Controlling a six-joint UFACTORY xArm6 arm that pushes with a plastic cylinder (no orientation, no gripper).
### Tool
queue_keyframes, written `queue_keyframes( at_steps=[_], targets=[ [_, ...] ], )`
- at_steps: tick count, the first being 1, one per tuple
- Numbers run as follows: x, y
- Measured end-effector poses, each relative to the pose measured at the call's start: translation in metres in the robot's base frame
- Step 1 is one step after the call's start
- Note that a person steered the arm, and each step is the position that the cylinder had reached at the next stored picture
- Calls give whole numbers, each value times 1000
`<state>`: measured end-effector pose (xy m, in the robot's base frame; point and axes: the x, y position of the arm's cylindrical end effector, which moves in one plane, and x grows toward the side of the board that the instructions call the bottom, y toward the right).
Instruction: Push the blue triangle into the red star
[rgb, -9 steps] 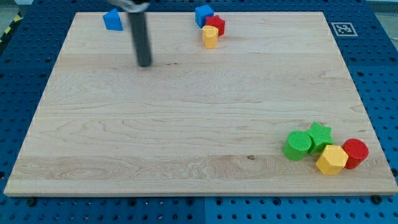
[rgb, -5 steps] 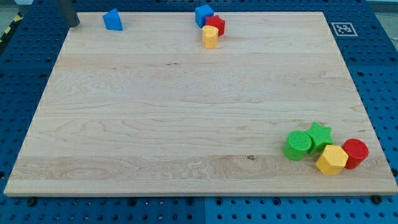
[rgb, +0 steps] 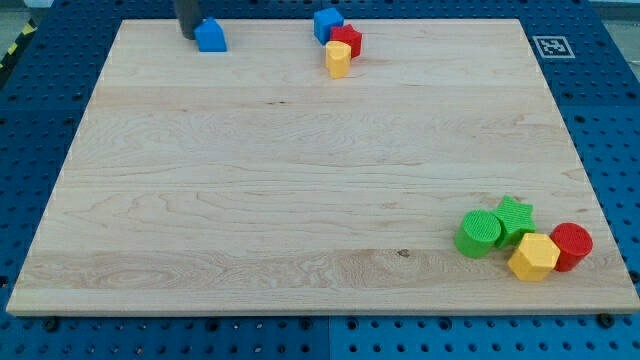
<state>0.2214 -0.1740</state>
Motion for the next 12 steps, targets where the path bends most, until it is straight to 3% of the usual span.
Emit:
queue_keyframes(
  at_steps=[2, 3, 6, 10, 11, 12],
  targets=[
    [13, 46],
    [45, 47],
    [53, 56],
    [47, 158],
    [54, 159],
    [110, 146]
  ],
)
